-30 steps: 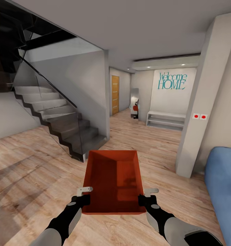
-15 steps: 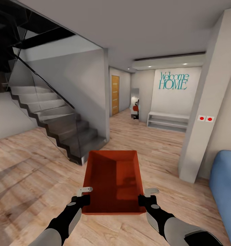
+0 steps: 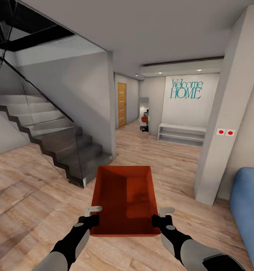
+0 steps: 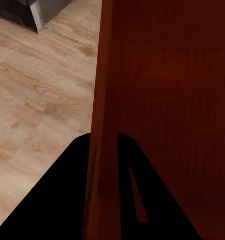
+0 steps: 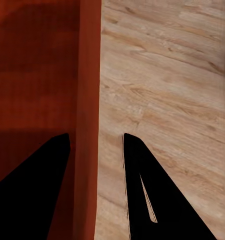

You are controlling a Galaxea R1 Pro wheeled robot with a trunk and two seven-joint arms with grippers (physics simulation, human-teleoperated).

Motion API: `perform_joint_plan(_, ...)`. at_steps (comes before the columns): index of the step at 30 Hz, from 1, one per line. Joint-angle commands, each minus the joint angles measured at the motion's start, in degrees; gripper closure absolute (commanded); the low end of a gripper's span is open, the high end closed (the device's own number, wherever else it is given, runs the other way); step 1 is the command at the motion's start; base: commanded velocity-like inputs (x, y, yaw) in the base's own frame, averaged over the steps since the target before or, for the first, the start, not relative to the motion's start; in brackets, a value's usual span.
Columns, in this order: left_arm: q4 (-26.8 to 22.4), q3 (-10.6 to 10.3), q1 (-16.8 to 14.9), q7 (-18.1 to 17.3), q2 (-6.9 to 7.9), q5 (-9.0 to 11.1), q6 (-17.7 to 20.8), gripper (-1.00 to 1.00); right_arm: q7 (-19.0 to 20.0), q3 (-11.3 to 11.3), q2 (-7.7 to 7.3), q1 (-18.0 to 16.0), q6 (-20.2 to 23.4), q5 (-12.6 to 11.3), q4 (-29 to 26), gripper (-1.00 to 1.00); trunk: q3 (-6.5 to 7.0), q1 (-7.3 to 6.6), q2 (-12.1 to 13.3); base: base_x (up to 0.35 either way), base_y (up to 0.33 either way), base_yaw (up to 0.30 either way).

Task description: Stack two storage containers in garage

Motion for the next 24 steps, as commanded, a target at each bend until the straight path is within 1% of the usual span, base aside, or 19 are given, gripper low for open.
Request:
perform_joint_plan(1, -0.05, 1.13, 0.02, 0.46, -0.04, 1.51, 0.39, 1.0, -0.02, -1.95, 0.27, -0.03, -0.33, 0.22, -0.19, 1.0, -0.01, 0.05, -0.03, 0.309, 0.0, -0.243)
perform_joint_plan(22, 0.01, 1.15, 0.02, 0.46, -0.04, 1.5, 0.39, 1.0, 0.0, -1.96, 0.27, -0.03, -0.32, 0.22, -0.19, 1.0, -0.01, 0.05, -0.03, 0.317, 0.0, -0.25)
perform_joint_plan(24, 0.03, 1.19, 0.02, 0.46, -0.04, 1.54, 0.39, 1.0, 0.0, -1.96, 0.27, -0.03, -0.32, 0.22, -0.19, 1.0, -0.01, 0.05, -0.03, 0.321, 0.0, -0.167)
